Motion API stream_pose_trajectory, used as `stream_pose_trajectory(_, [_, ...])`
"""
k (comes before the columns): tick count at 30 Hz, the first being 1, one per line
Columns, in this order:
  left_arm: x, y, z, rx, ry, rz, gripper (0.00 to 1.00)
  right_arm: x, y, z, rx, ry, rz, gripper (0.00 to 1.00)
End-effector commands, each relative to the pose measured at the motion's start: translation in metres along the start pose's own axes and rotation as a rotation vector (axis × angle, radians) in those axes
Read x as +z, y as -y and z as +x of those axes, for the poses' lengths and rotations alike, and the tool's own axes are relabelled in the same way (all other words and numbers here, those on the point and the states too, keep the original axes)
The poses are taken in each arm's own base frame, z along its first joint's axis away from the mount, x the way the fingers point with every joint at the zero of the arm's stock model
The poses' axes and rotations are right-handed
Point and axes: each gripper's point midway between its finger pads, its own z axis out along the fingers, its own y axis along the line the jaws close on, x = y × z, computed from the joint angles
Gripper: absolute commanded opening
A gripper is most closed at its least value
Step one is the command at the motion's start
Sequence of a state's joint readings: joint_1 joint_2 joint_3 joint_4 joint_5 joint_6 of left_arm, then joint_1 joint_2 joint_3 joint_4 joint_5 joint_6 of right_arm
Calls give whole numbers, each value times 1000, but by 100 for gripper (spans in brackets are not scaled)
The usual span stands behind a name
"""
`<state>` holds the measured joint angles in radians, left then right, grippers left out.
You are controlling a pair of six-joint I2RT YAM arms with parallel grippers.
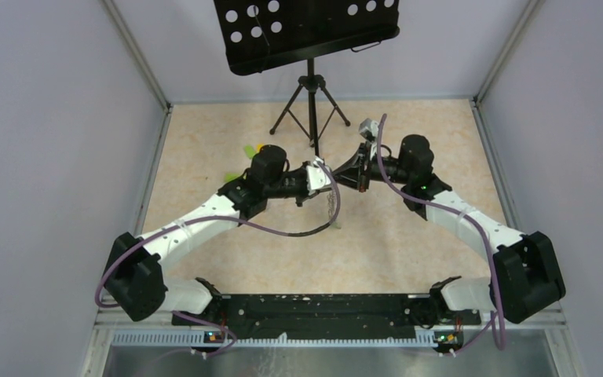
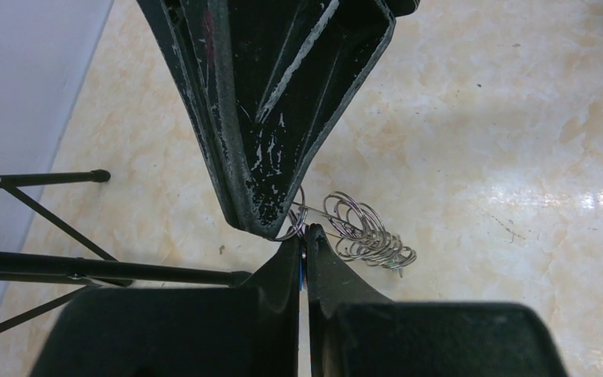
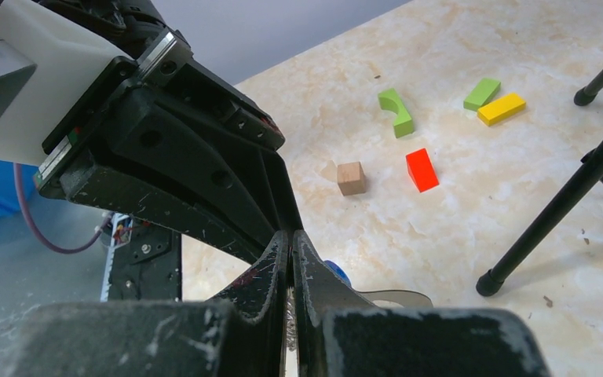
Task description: Put the keys on the keyring
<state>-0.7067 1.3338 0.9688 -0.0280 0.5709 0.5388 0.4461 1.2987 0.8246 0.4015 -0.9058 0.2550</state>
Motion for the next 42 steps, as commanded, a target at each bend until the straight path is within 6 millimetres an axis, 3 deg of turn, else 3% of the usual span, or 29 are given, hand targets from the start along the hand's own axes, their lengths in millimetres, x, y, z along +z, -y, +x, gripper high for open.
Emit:
stream_pose_trajectory(1, [-1, -12, -18, 30, 15, -38, 0, -1, 3, -12, -70, 32, 7, 0])
stream_pose_trajectory(6, [-6, -22, -18, 26, -8, -98, 0, -4, 1, -14, -111, 27, 3, 0])
stream_pose_trajectory(13, [-10, -23, -18, 0, -2, -115, 32, -6, -3, -13, -144, 18, -18, 0])
stream_pose_trajectory(22, [-17, -18, -27, -89, 76, -8, 52, -8, -14, -12, -203, 5, -77, 0])
stream_pose_trajectory(32, [-17, 3, -35, -209, 184, 210, 51, -10, -21, -9, -228, -5, -123, 0])
stream_pose_trajectory(42, [-14, 2, -34, -282, 225, 277, 43, -10, -23, -8, -226, -6, -137, 0])
